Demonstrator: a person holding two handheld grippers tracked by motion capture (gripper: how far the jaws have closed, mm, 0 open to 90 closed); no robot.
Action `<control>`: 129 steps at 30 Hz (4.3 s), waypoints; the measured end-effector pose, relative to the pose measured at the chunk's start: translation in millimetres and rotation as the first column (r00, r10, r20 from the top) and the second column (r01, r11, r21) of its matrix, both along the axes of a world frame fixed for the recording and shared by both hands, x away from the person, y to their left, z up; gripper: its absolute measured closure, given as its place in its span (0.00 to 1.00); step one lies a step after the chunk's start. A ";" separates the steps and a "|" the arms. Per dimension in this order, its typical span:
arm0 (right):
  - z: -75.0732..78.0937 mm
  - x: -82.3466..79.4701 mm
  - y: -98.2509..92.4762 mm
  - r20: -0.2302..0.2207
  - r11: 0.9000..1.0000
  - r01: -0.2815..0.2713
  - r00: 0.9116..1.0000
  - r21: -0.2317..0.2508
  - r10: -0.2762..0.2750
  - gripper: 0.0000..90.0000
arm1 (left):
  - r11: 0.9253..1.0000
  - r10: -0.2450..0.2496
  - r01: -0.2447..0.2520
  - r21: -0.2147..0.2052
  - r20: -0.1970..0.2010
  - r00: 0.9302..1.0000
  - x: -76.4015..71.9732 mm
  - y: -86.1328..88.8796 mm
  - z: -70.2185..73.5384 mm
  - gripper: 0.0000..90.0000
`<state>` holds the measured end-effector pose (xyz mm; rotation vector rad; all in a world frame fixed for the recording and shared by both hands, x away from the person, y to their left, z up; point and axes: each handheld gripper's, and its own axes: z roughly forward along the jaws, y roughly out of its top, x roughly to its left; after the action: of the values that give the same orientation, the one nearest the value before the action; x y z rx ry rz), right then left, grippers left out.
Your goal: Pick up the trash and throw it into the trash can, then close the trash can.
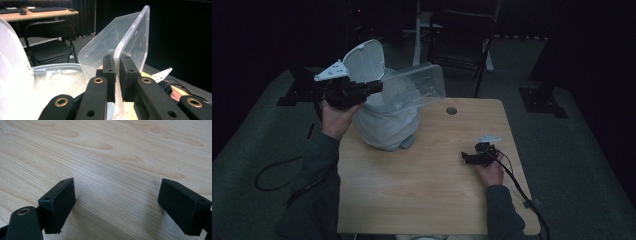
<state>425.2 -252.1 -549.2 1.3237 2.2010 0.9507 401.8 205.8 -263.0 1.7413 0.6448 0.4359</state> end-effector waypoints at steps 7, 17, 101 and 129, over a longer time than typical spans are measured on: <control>0.0 0.0 0.0 0.000 1.000 0.000 1.000 0.001 0.000 0.15 | 1.000 0.023 -0.023 -0.007 0.004 1.000 4.2 6.7 3.6 0.95; 0.0 0.0 0.0 0.000 1.000 0.000 1.000 0.001 0.000 0.15 | 0.999 0.051 -0.051 -0.012 0.001 0.999 10.8 12.6 4.2 0.95; 0.0 -0.9 0.2 0.001 1.000 0.005 1.000 0.002 -0.005 0.15 | 0.907 0.417 -0.420 -0.037 -0.057 0.907 29.3 95.0 -54.9 0.66; 0.0 -0.8 0.0 0.001 1.000 0.003 1.000 0.000 -0.003 0.15 | 0.888 0.426 -0.444 -0.118 -0.151 0.892 59.2 100.4 -53.7 0.65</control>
<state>424.4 -252.1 -549.2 1.3258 2.1978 0.9499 461.0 306.2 -316.8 1.4817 1.1403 0.5771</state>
